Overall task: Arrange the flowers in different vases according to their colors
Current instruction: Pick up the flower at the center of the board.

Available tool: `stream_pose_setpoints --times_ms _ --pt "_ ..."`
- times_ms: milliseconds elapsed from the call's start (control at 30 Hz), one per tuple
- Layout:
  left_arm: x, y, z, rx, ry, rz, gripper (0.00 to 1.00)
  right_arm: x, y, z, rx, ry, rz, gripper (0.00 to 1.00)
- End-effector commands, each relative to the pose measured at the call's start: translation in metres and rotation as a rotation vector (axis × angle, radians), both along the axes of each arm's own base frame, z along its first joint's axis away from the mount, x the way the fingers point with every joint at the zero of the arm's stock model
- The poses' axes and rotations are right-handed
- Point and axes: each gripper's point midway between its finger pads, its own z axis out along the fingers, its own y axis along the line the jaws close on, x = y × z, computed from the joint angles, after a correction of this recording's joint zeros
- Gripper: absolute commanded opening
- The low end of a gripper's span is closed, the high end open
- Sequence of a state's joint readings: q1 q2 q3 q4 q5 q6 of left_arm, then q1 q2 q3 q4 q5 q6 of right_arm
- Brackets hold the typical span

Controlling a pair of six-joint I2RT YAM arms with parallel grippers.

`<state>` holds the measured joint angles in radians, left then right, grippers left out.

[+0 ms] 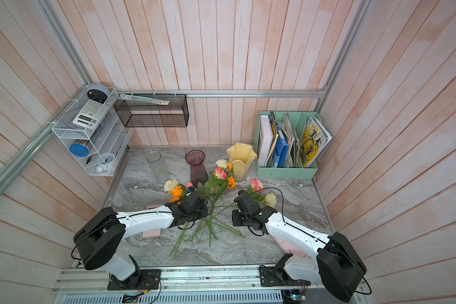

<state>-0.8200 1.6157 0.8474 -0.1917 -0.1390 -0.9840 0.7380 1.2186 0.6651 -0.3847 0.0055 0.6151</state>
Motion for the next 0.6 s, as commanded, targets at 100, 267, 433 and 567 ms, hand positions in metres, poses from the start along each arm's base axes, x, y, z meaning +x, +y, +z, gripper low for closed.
stream_pose_setpoints --times_ms 100,267,433,567 --pt "0.008 0.005 -0.005 0.036 -0.007 0.01 0.23 0.0 -0.004 -0.001 -0.016 -0.021 0.004 0.39" --pt "0.007 0.007 -0.007 0.043 -0.009 0.008 0.15 -0.001 -0.004 -0.003 -0.015 -0.021 0.002 0.39" --pt "0.006 0.009 -0.002 0.04 -0.019 0.008 0.09 -0.002 -0.005 -0.004 -0.014 -0.017 0.003 0.39" --pt "0.002 0.013 0.013 0.027 -0.047 0.013 0.07 -0.003 -0.004 -0.004 -0.006 -0.017 0.005 0.39"
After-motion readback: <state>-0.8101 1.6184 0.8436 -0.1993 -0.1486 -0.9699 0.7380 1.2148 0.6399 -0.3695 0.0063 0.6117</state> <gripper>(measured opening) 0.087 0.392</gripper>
